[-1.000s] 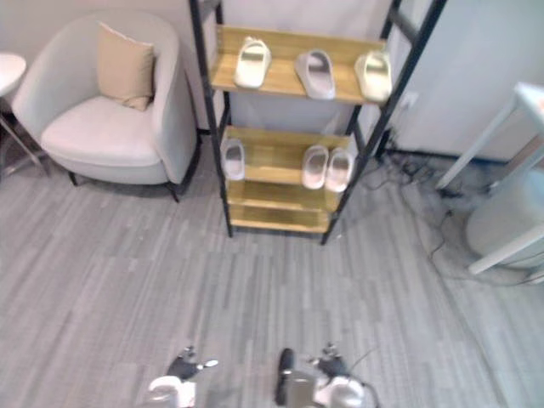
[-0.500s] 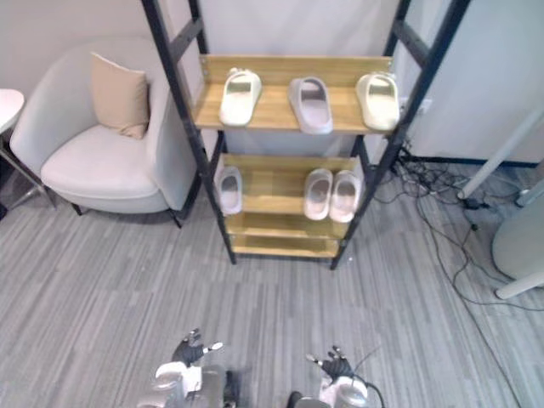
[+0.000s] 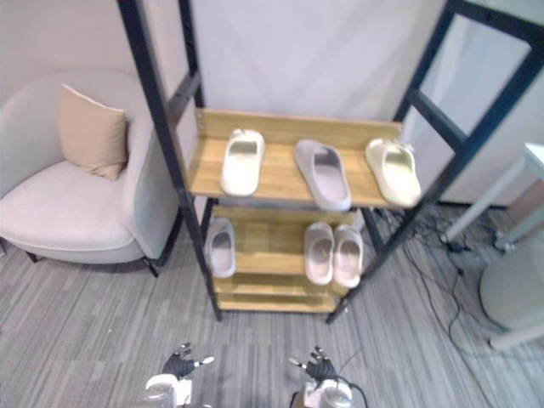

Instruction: Organize the slippers on the shoe rack

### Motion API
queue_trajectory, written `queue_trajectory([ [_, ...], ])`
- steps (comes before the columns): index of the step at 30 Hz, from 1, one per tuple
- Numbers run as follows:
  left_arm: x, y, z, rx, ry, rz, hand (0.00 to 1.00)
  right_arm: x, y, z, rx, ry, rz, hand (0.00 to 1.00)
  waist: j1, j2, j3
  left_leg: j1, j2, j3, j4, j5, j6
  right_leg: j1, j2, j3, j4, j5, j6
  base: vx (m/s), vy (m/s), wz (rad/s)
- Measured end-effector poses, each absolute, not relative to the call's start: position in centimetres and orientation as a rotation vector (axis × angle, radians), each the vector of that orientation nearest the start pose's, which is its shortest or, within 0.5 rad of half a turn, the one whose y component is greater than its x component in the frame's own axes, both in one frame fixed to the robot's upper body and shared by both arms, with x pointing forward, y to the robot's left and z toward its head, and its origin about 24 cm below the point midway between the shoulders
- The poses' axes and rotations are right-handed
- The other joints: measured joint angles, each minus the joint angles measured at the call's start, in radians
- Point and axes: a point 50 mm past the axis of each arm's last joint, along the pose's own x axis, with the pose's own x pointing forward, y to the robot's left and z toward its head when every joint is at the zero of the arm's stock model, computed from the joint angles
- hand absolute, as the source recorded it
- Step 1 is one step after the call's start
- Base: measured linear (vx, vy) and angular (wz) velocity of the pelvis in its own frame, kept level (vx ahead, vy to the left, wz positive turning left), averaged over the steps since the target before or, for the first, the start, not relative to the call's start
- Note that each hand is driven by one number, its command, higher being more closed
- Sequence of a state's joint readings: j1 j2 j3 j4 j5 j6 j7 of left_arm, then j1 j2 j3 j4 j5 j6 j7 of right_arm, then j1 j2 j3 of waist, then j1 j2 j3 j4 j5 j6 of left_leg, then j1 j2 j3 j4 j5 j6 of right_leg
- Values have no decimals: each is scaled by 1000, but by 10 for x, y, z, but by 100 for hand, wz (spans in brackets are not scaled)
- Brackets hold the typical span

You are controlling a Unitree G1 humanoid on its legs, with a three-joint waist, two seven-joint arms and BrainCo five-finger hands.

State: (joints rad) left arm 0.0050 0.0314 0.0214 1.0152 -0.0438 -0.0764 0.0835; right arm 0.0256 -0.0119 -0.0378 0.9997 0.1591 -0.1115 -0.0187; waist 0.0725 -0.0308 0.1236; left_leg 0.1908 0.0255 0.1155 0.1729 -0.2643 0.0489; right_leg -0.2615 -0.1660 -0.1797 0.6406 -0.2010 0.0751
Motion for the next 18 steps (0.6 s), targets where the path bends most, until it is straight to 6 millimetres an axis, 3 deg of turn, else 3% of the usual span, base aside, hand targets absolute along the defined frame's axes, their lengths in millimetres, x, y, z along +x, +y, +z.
queue_trajectory([
  [1, 138, 168, -149, 19, 944, 137, 0, 136, -162, -148, 138, 913, -152, 0, -5, -3, -1, 1, 0, -17, 1, -6, -18, 7, 18, 9, -130, 48, -12, 402, -203, 60],
  [2, 138, 171, -149, 24, 942, 142, 0, 132, -161, -151, 140, 934, -152, 0, -9, -26, -8, 4, -22, -45, 4, -26, -52, 22, 30, 29, -304, 183, -36, 375, -195, 23],
  [3, 138, 166, -150, 14, 953, 133, 0, 135, -170, -150, 121, 935, -165, 0, -1, 15, -10, 4, 7, -57, 10, -31, -60, 36, 51, 25, -313, 177, -45, 367, -170, 4],
  [6, 132, 152, -155, -16, 992, 113, 0, 132, -187, -150, 105, 935, -213, 0, -10, 79, -12, 21, 34, -99, 33, -12, -75, 111, 90, 15, -406, 177, -46, 333, -136, -10],
  [9, 133, 148, -155, -19, 995, 99, 0, 120, -197, -154, 83, 980, -233, 0, -16, 78, -11, 1, 35, -144, 149, 9, -92, 204, 99, -13, -481, 175, -44, 242, -98, 19],
  [11, 139, 149, -153, -17, 978, 97, 0, 115, -199, -155, 85, 991, -241, 0, -18, 63, -5, -67, 37, -140, 300, 20, -112, 241, 102, -22, -518, 173, -42, 159, -43, 19],
  [12, 144, 153, -151, -4, 966, 100, 0, 113, -199, -156, 86, 995, -242, 0, -14, 47, 3, -128, 40, -120, 428, 58, -172, 266, 101, -22, -546, 174, -43, 127, -19, -5],
  [13, 144, 160, -151, 10, 964, 109, 0, 113, -196, -156, 96, 999, -243, 0, -3, 32, 9, -184, 33, -107, 537, 113, -187, 275, 76, -13, -550, 175, -49, 167, 46, -11],
  [14, 143, 164, -151, 19, 964, 111, 0, 118, -192, -156, 109, 994, -238, 0, 3, 16, 20, -209, 33, -88, 557, 25, -133, 283, 58, -4, -553, 175, -49, 124, 65, -13],
  [15, 144, 164, -150, 22, 962, 110, 0, 118, -192, -156, 110, 996, -238, 0, -1, 11, 23, -216, 31, -77, 529, -27, -112, 285, 51, 0, -553, 175, -49, 107, 106, -7],
  [16, 148, 162, -148, 30, 944, 94, 0, 114, -195, -157, 132, 1008, -267, 0, -10, 7, 28, -225, 19, -64, 309, -80, -104, 288, 30, 3, -553, 175, -48, 63, 117, -4],
  [17, 148, 160, -148, 33, 943, 84, 0, 114, -197, -157, 140, 1006, -282, 0, -10, 17, 27, -222, 22, -67, 196, -50, -104, 291, 31, 2, -555, 177, -45, 79, 186, -9],
  [18, 146, 156, -149, 39, 950, 63, 0, 113, -202, -157, 134, 1006, -299, 0, -12, 44, 24, -223, 37, -64, 92, 61, -102, 301, 51, 11, -568, 174, -16, 48, 146, -19],
])
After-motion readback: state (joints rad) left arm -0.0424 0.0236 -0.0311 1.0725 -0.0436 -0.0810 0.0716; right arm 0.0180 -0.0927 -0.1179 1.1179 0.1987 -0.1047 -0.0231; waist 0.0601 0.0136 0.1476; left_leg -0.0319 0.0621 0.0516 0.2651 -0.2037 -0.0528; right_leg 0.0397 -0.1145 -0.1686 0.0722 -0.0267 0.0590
